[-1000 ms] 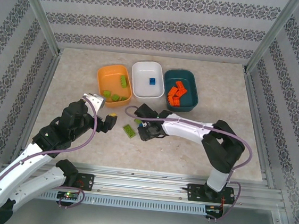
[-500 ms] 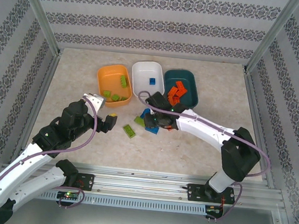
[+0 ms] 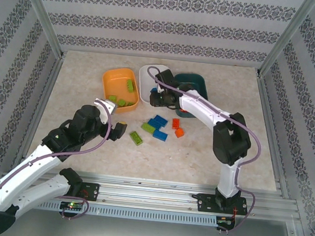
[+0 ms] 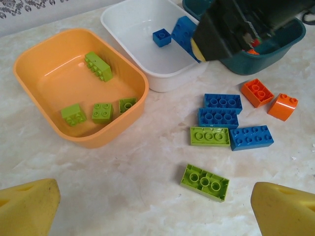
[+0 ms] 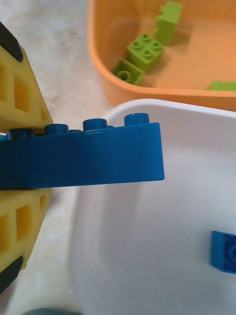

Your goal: Sort the legos into containers by color

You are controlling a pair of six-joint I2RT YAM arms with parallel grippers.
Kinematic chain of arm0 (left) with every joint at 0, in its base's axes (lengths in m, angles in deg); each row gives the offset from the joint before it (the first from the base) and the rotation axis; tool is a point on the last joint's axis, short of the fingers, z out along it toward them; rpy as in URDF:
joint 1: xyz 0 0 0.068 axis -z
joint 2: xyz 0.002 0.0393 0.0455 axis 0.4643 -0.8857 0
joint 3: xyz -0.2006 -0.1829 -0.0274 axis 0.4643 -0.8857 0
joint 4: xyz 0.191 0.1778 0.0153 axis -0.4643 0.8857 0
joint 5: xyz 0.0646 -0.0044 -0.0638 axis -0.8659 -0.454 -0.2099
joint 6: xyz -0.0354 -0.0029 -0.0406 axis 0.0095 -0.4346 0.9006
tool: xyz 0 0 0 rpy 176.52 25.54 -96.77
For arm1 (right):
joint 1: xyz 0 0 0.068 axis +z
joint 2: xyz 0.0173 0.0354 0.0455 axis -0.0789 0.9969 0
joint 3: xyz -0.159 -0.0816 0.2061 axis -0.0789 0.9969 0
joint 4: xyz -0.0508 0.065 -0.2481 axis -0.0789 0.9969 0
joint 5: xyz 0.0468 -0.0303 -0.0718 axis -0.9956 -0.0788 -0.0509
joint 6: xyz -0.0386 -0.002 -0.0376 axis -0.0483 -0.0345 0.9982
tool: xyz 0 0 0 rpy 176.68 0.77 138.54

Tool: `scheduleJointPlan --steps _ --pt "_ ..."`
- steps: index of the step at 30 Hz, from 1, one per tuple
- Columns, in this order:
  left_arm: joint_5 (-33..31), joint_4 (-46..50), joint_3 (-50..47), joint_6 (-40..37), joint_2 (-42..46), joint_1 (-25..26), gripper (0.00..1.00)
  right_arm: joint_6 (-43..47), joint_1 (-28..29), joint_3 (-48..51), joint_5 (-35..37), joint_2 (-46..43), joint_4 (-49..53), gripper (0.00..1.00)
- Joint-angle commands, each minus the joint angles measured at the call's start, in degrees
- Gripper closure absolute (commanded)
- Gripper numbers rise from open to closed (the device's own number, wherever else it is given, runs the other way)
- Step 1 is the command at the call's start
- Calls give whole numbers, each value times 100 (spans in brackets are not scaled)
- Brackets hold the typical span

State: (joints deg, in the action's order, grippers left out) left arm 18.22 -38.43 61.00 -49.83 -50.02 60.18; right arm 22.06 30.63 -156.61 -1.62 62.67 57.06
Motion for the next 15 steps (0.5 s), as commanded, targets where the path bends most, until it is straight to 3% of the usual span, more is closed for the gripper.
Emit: scheduleJointPlan --steps 1,10,15 --pt "70 -26 59 -62 64 -69 0 210 -148 -668 -91 450 311 71" --pt "108 8 98 -83 -129 -65 0 230 -468 -2154 -205 1707 678 71" --pt "108 19 110 -96 -174 -67 0 242 -588 -2776 -239 2128 1018 58"
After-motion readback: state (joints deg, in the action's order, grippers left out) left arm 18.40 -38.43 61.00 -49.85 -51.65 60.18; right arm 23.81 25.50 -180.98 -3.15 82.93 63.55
